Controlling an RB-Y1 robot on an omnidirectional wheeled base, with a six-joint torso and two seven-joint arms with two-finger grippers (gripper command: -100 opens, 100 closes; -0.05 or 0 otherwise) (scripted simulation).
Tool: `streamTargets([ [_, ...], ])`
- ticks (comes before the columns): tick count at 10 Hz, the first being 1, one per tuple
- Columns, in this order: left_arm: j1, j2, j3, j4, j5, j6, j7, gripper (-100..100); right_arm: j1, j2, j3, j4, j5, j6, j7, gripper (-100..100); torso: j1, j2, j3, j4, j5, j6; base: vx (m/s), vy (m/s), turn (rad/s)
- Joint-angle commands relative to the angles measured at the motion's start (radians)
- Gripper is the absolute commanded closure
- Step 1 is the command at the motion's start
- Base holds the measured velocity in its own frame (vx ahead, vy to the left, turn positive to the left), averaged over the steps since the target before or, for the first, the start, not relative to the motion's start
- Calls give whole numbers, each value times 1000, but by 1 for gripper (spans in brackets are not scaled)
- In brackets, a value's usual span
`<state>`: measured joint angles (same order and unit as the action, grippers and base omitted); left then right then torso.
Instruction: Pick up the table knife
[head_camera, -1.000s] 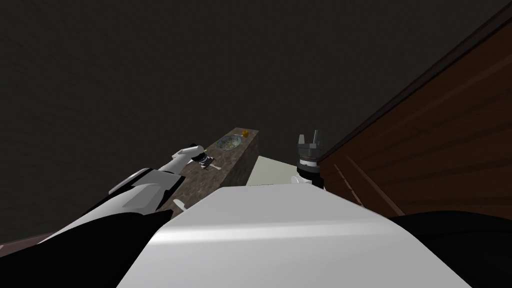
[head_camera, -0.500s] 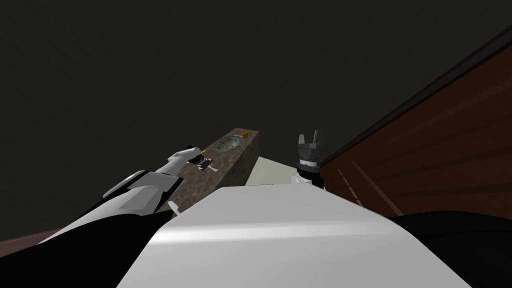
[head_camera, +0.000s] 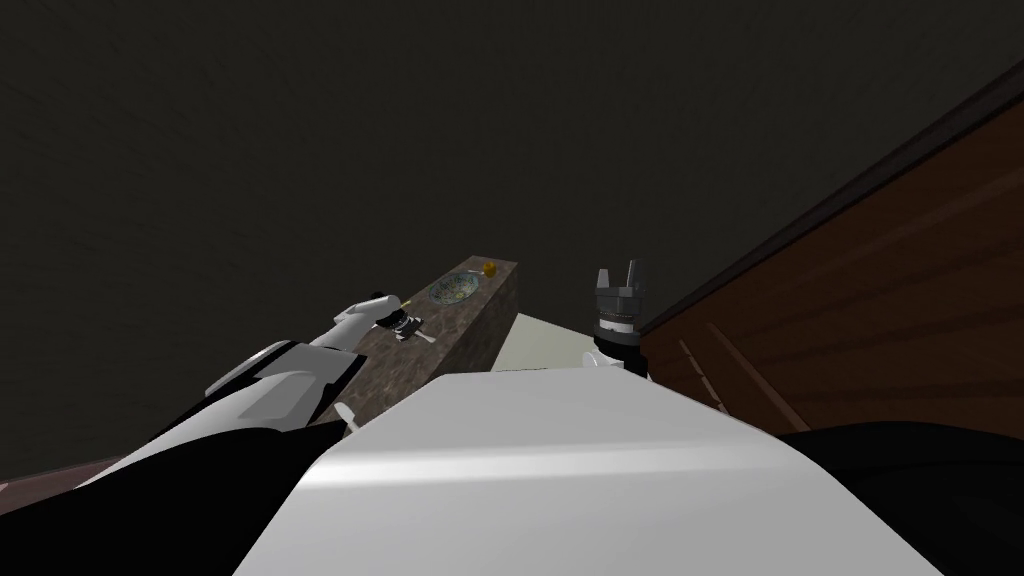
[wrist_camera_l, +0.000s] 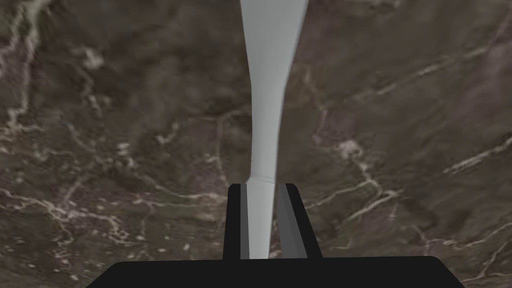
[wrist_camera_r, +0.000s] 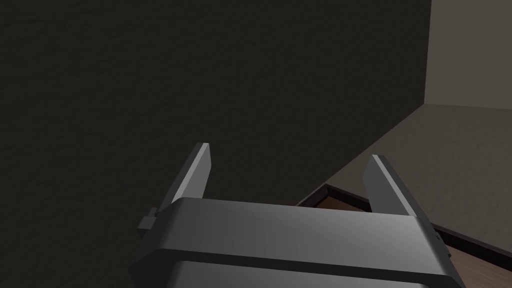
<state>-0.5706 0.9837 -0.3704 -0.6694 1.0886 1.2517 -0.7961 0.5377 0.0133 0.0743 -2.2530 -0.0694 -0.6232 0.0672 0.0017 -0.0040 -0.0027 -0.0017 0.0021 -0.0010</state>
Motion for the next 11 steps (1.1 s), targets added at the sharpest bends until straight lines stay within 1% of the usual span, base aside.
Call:
streamTargets([
  [1,0,0,0,0,0,0,0,100,0,0,0,0,0,0,0,0,0,0,0,0,0,0,0,0,0],
  [2,0,0,0,0,0,0,0,100,0,0,0,0,0,0,0,0,0,0,0,0,0,0,0,0,0],
  [3,0,0,0,0,0,0,0,0,0,0,0,0,0,0,0,0,0,0,0,0,0,0,0,0,0],
  [4,-8,-5,-10,-12,-3,7,30,100,0,0,0,0,0,0,0,0,0,-1,0,0,0,0,-45,52,-94],
  [5,-15,-7,-20,-30,-7,16,61,100,0,0,0,0,0,0,0,0,3,1,1,0,0,1,-108,104,-146],
  [6,-15,-7,-20,-30,-7,16,67,100,0,0,0,0,0,0,0,0,6,4,2,1,1,1,-71,79,-77],
  [7,-23,-10,-30,-49,-10,26,104,100,0,0,0,0,0,0,0,0,5,4,2,1,1,0,-54,71,-68],
  [8,-30,-12,-40,-67,-13,36,128,100,0,0,0,0,0,0,0,0,5,3,2,1,1,0,-78,110,-125],
  [9,-30,-12,-40,-67,-13,36,142,100,0,0,0,0,0,0,0,0,7,4,2,1,1,1,-62,80,-59],
  [11,-45,-16,-59,-104,-20,55,203,100,0,0,0,0,0,0,0,0,5,4,2,0,1,0,-74,70,-88],
])
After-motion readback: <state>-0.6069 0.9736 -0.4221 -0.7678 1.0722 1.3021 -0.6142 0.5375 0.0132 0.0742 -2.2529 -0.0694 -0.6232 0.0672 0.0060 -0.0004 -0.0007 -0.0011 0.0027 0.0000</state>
